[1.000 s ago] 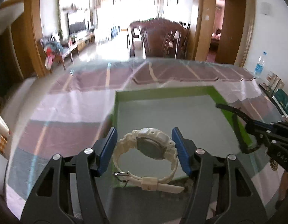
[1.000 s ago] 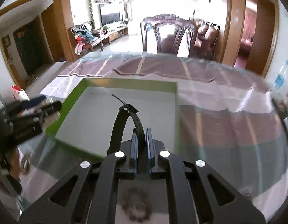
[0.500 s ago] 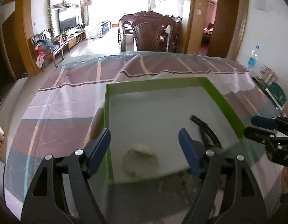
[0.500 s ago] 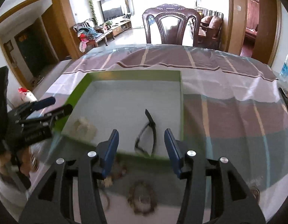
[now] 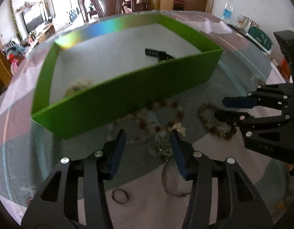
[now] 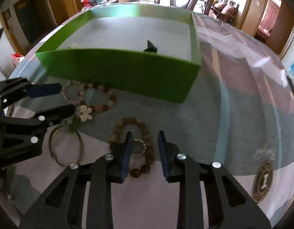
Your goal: Organize jewelry
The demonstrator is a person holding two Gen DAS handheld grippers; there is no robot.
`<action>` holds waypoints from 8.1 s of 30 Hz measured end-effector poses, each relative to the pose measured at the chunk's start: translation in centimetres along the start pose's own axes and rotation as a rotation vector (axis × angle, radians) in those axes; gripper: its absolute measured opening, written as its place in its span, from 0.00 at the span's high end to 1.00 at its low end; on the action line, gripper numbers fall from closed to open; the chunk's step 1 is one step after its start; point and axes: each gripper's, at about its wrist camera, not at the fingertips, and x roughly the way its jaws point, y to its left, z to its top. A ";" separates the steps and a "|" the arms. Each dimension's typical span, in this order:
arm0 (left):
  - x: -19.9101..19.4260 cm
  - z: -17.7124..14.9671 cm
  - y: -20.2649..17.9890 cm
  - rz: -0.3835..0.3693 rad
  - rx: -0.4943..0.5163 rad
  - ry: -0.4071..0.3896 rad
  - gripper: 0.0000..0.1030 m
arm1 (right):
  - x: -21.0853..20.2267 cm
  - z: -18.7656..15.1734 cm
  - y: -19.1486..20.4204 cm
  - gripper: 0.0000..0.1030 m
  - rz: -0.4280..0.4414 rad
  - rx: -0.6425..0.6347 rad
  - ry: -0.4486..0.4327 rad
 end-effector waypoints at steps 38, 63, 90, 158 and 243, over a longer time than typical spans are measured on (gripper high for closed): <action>0.7 -1.0 -0.5 -0.008 0.005 -0.019 0.41 | -4.6 0.6 -1.8 0.87 0.060 0.095 -0.214; 1.0 -0.8 3.3 0.065 -0.159 0.008 0.40 | 0.8 -0.8 0.8 0.60 0.022 -0.004 -0.031; 1.3 -1.0 4.4 0.150 -0.188 0.008 0.55 | 0.8 -0.5 0.3 0.60 0.006 0.005 -0.033; 1.4 -1.0 4.3 0.148 -0.180 0.005 0.64 | 1.4 0.0 -2.6 0.60 -0.105 0.137 -0.048; -7.2 3.4 2.6 0.122 -0.060 -0.184 0.62 | -3.9 4.9 4.0 0.71 0.066 -0.083 -0.120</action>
